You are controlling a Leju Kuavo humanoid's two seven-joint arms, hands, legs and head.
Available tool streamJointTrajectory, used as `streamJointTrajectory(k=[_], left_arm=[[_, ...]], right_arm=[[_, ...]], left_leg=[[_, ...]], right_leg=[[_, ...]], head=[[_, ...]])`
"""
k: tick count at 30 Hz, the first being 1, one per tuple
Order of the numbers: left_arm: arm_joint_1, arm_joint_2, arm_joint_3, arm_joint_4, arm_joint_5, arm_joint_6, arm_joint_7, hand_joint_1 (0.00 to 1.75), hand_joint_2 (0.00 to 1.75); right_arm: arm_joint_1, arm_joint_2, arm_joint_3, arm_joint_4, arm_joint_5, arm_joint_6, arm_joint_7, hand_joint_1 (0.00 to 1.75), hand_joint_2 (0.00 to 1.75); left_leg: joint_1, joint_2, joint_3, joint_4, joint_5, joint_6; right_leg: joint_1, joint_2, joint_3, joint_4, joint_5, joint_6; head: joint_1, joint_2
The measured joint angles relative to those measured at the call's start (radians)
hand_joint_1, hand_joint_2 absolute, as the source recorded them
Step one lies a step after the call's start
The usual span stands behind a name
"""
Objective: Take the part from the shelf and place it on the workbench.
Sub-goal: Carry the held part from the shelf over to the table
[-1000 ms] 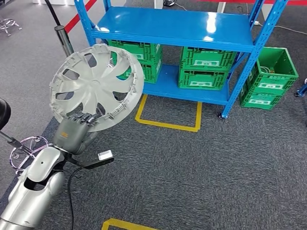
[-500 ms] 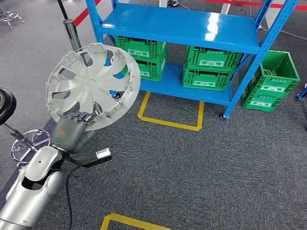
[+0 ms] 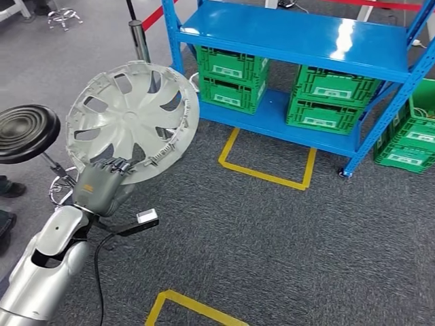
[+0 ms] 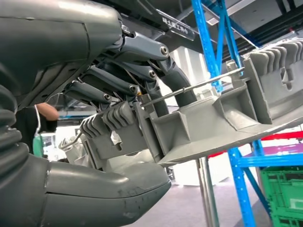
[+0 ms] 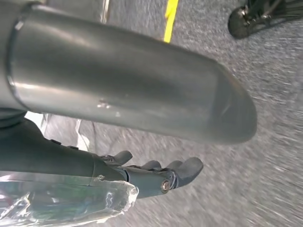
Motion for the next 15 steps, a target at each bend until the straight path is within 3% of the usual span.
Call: streamJointTrajectory(k=[2,4,5,6,8,10,11,12,13,15], left_arm=[[-0.001,0.001,-0.001,-0.002,0.0,0.0,0.0,1.75,1.75],[-0.001,0.001,-0.001,-0.002,0.0,-0.002,0.001,1.75,1.75],[0.0,0.002,-0.001,-0.002,0.0,-0.002,0.002,1.75,1.75],[0.002,0.004,0.0,-0.002,0.0,-0.003,0.002,1.75,1.75],[0.004,0.007,0.004,-0.002,0.0,-0.002,0.003,1.75,1.75],[0.005,0.012,0.01,-0.005,-0.001,0.0,0.003,1.75,1.75],[0.009,0.016,0.014,-0.006,-0.001,0.002,0.003,1.75,1.75],[0.014,0.021,0.019,-0.007,-0.001,0.004,0.002,1.75,1.75],[0.021,0.025,0.025,-0.008,-0.002,0.007,0.001,1.75,1.75],[0.032,0.032,0.037,-0.011,-0.002,0.01,-0.002,1.75,1.75]], right_arm=[[0.001,0.0,0.0,-0.002,0.001,0.0,0.0,0.0,0.0],[0.001,0.0,0.0,-0.002,0.002,-0.004,0.001,0.0,0.0],[0.0,0.0,0.0,-0.002,0.003,-0.007,0.001,0.0,0.0],[-0.001,0.0,0.0,-0.002,0.004,-0.012,0.001,0.0,0.0],[-0.002,0.0,0.001,-0.001,0.007,-0.021,0.001,0.0,0.0],[-0.002,0.0,0.001,-0.001,0.012,-0.031,0.002,0.0,0.0],[-0.002,0.0,0.001,-0.001,0.014,-0.035,0.002,0.0,0.0],[-0.003,0.0,0.001,-0.001,0.016,-0.038,0.002,0.0,0.0],[-0.004,0.0,0.001,0.0,0.019,-0.04,0.002,0.0,0.0],[-0.005,0.0,0.001,0.0,0.021,-0.039,0.0,0.0,0.0]], left_leg=[[0.001,0.055,-0.059,0.132,-0.07,-0.009],[0.003,0.072,-0.098,0.229,-0.103,-0.015],[0.004,0.075,-0.091,0.224,-0.091,-0.015],[0.003,0.082,-0.063,0.18,-0.064,-0.013],[-0.005,0.131,0.021,0.037,-0.009,-0.001],[-0.015,0.174,0.066,-0.05,0.009,0.016],[-0.019,0.176,0.068,-0.06,0.007,0.021],[-0.018,0.161,0.065,-0.063,0.01,0.027],[-0.017,0.148,0.064,-0.066,0.014,0.032],[-0.011,0.124,0.063,-0.072,0.021,0.044]], right_leg=[[0.003,-0.032,-0.002,-0.001,0.001,-0.005],[0.005,-0.065,-0.004,0.0,0.0,-0.006],[0.006,-0.08,-0.004,0.0,0.0,-0.005],[0.007,-0.093,-0.004,0.0,0.0,-0.005],[0.011,-0.117,-0.001,0.001,-0.002,-0.002],[0.018,-0.14,-0.001,0.004,-0.004,0.005],[0.021,-0.152,0.0,0.004,-0.005,0.009],[0.022,-0.163,0.001,0.003,-0.006,0.014],[0.02,-0.159,0.001,0.006,-0.011,0.019],[0.016,-0.107,-0.019,0.052,-0.046,0.029]], head=[[-0.008,0.0],[-0.009,0.0],[-0.009,0.0],[-0.009,0.0],[-0.009,0.0],[-0.008,0.0],[-0.008,0.0],[-0.008,0.0],[-0.008,0.0],[-0.004,0.0]])
